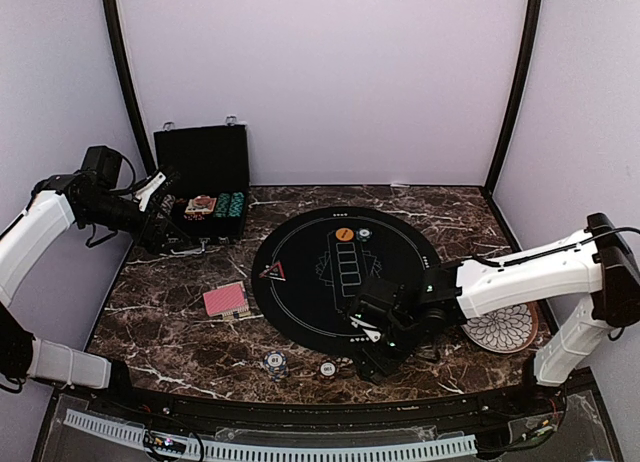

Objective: Distribute texas hold em gaming equipment

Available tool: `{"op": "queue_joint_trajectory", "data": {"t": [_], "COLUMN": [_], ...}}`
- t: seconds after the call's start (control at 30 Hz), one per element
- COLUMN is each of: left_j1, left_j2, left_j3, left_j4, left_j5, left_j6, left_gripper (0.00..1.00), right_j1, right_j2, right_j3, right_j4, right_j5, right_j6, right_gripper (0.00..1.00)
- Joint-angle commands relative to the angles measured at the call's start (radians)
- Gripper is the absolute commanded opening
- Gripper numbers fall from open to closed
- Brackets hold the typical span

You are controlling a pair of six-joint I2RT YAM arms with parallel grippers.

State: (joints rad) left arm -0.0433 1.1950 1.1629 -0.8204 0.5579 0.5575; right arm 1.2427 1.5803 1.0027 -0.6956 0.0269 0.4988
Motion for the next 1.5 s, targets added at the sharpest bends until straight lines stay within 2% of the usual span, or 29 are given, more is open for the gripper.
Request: {"op": "queue_joint_trajectory", "data": {"t": [0.0, 0.83, 1.13, 1.47], "left_j1": [-0.003, -0.003, -0.003, -0.003], "left_j2": [-0.007, -0.008, -0.004, -0.004], "left_j3": [0.015, 0.027, 0.027, 0.024], "left_j4": [-0.039, -0.039, -0.037, -0.036], "left_j5": [0.016, 0.013, 0.011, 0.014], "left_j6": [0.014, 0.009, 0.010, 0.009], "left_gripper": [0.99, 0.99, 0.99, 0.99], "right_j1": [0.014, 0.013, 0.013, 0.013], "right_j2": [0.025, 0.073, 0.071, 0.046], "right_j3": [-0.006, 0.043, 0.064, 0.110], "right_j4": [0.011, 0.024, 0.007, -0.044], "right_j5": [0.017, 0.058, 0.057, 0.068], "right_j6": [-0.015, -0.038, -0.041, -0.040], "right_gripper": [0.78, 0.52, 0.37, 0.15]}}
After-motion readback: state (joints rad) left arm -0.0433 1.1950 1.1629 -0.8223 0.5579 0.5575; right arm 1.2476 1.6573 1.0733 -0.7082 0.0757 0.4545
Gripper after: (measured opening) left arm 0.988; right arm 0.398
